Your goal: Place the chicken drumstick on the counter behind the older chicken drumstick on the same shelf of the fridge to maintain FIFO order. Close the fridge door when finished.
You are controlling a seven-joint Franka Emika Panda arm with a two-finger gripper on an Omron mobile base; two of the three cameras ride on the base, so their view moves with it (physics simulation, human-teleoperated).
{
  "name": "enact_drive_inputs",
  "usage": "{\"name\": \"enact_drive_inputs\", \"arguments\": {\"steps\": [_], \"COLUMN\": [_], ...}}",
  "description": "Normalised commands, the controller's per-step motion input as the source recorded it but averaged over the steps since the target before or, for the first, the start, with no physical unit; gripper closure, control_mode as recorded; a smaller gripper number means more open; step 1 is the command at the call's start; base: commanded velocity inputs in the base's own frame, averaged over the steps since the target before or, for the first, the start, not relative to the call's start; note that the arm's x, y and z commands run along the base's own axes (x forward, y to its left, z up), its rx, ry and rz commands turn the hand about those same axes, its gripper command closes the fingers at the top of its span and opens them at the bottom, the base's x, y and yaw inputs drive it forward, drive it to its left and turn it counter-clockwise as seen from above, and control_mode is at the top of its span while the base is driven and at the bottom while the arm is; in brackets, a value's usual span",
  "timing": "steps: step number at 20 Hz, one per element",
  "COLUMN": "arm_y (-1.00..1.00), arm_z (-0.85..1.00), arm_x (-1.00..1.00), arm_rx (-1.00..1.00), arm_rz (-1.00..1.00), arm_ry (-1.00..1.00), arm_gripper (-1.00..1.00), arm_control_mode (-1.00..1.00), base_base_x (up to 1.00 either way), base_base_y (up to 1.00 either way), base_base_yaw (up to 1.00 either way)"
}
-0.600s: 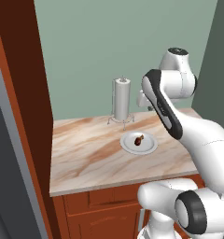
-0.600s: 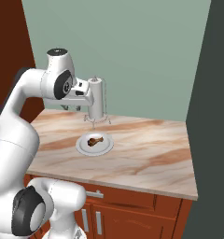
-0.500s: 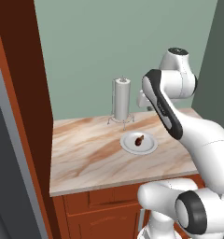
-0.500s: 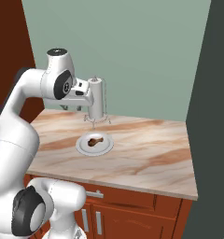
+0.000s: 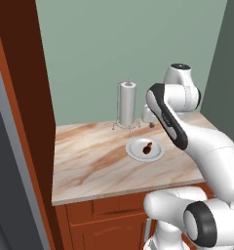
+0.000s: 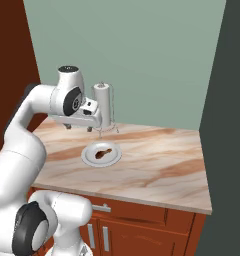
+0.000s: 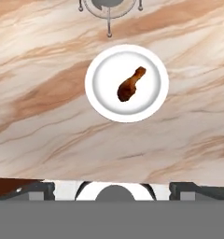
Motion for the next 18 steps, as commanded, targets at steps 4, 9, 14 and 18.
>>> {"name": "enact_drive_inputs", "arguments": {"steps": [4,9,14,18], "arm_y": [-0.01,0.00,-0.13,-0.11], "arm_z": [-0.85,-0.71,-0.64,-0.36], "arm_x": [0.02,0.30,0.49,0.35], "arm_rx": [0.12,0.11,0.05,0.00], "arm_rz": [-0.33,-0.25,-0.01,0.00], "arm_ry": [0.06,0.10,0.00,0.09], "arm_gripper": [-1.00,-1.00,-1.00,-1.00], "arm_control_mode": [-1.00,-1.00,-1.00,-1.00], "base_base_x": [0.00,0.00,0.00,0.00], "base_base_y": [0.00,0.00,0.00,0.00], "base_base_yaw": [0.00,0.00,0.00,0.00]}}
